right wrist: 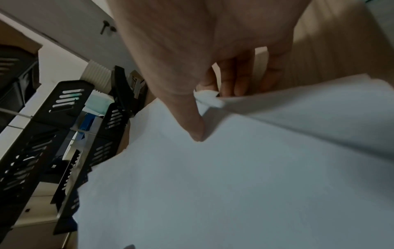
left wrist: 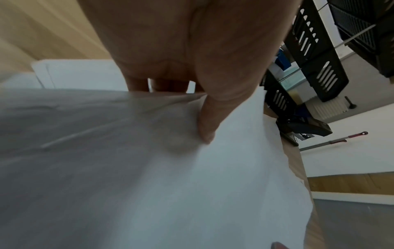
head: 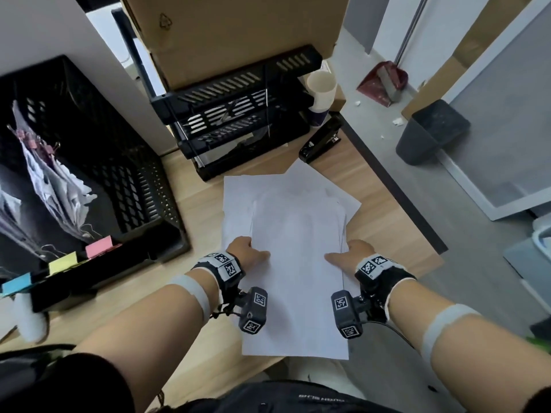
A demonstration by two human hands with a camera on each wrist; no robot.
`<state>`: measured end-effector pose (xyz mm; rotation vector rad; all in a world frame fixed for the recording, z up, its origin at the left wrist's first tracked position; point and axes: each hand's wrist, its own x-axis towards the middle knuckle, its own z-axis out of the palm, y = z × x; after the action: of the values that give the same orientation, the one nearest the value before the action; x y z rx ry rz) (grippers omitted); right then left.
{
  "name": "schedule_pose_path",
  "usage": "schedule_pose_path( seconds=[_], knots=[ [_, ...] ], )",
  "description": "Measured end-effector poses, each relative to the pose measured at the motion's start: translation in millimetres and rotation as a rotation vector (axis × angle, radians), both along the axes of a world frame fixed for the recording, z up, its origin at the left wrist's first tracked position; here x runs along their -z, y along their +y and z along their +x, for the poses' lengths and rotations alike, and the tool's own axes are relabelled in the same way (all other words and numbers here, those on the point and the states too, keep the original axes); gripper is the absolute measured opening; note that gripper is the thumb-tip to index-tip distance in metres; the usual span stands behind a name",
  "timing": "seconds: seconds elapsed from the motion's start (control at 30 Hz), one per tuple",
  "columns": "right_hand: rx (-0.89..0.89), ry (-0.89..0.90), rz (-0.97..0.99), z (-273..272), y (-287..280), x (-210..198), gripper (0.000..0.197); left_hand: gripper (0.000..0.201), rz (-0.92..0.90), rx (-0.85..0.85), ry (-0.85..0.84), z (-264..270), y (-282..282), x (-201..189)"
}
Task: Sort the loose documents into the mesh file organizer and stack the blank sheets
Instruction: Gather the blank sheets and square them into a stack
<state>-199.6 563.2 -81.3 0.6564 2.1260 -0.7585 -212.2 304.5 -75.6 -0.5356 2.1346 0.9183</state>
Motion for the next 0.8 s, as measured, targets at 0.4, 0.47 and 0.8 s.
schedule_pose_path(
  seconds=[0.4, 0.47, 0.8],
  knots=[
    [0.219, 0.025, -0.280, -3.4, 13.7, -13.0, 0.042, 0.018, 0.041, 0.164, 0.316, -73.1, 9.7, -34.6],
    [0.127, 0.021, -0.125, -3.4, 8.3, -8.4, 0.055, 0.026, -0.068, 0.203, 0.282, -82.6, 16.2, -24.5],
    [0.308, 0.072, -0.133, -10.0, -10.1, -0.8, 0.038, 0.047, -0.151, 0.236, 0.166, -75.4, 16.1, -0.2]
  ],
)
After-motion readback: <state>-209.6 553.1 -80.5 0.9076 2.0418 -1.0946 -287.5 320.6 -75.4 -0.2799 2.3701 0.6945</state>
